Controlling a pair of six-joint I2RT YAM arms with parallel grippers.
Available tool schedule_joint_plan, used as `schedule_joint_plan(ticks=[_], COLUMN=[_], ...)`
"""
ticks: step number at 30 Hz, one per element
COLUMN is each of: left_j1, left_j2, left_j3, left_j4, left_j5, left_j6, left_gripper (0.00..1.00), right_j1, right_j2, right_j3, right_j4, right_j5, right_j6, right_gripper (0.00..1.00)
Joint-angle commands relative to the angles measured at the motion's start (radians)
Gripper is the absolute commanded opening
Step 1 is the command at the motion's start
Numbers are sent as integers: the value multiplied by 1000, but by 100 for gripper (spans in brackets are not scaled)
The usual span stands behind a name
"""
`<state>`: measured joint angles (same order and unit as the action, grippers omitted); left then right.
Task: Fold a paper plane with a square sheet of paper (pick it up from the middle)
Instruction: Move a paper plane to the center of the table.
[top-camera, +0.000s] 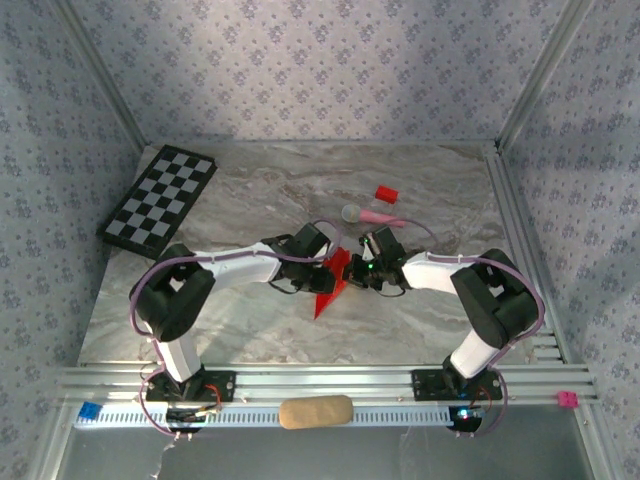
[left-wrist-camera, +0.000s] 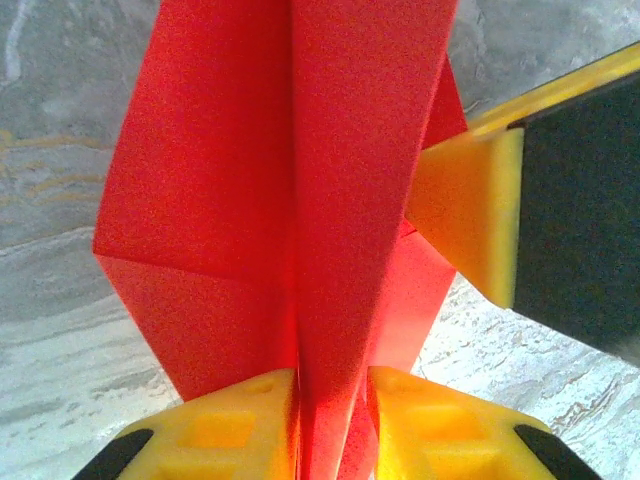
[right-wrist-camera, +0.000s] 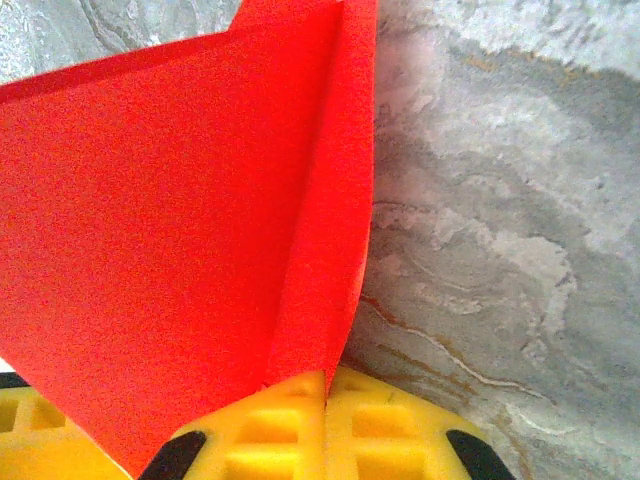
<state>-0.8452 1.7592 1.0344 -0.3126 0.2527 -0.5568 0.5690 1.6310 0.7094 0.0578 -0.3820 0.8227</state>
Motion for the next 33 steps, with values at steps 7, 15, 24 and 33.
schedule_joint_plan(ticks=[7,15,24,33], left_j1=[-28,-34,-43,-45], left_j2=[41,55,78,85], left_j3=[47,59,78,79], left_j4=[-62,-71,-84,-91], left_j5=[-53,-73,-75,-73], left_j6=[40,40,47,49], left_gripper=[25,16,17,17], right_j1=[-3,-3,-5,-5], right_j2=[2,3,4,8], right_j3=[4,4,3,1], right_j4=[-8,-7,-3,-4], right_j5=[-10,-14,-18,-19], right_j6=[-13,-18,-17,-20], right_gripper=[5,5,5,6])
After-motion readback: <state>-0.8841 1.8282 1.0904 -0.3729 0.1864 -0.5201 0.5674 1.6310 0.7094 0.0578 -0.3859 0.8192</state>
